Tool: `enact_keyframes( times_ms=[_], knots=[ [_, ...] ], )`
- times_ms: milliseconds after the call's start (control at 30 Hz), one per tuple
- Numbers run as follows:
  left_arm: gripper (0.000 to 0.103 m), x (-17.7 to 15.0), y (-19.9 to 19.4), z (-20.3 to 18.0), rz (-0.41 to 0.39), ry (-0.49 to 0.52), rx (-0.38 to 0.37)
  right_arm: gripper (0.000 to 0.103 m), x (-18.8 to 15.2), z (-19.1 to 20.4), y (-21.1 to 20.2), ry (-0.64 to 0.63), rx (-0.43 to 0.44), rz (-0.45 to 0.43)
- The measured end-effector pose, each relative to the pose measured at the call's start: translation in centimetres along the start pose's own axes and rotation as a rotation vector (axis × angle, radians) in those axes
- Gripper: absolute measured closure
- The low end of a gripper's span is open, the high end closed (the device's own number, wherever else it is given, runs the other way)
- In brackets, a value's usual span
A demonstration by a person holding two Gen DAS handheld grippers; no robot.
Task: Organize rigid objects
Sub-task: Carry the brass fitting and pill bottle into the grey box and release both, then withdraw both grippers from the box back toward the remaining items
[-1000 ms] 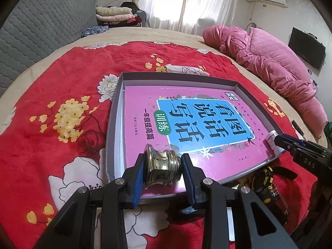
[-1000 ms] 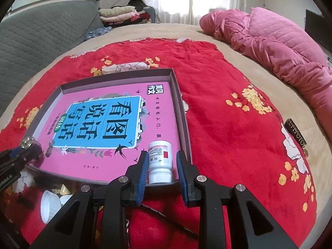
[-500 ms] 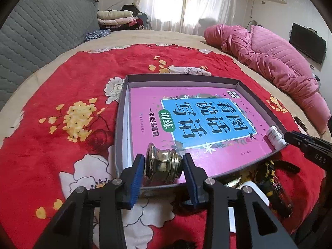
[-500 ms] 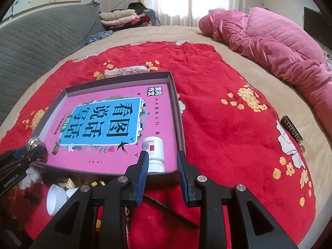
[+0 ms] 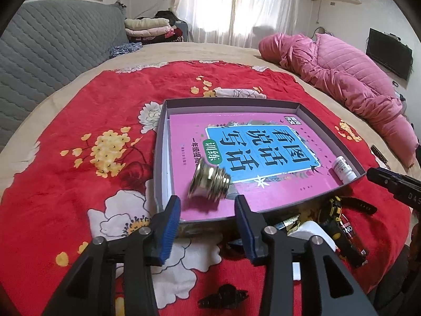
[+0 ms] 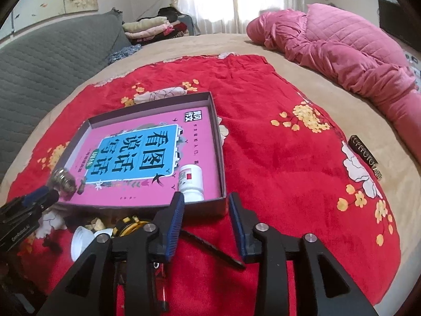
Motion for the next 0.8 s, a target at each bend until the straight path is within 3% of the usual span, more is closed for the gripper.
enact_keyframes(
  times_ms=[67,800],
  knots=[
    [0.053,-0.1,-0.3,0.1,-0.001,-0.001,0.002,0.062,-0.1,0.2,-0.3,-0.007,-0.001,-0.004],
    [0.052,-0.9,-3.0,2.8,0.013,-0.048,0.03,0.058,-1.4,1.3,-2.5,-0.034,0.046,-0.001]
  ],
)
Point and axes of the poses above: each gripper's, at about its wrist camera, not at the fingertips, and y roughly the way its jaws point, z to its left, x to its top, the point moved 1 cm from there along y, roughly the way its jaws point, and after that the axes turned 15 degrees about x, right-handed, at the moved point
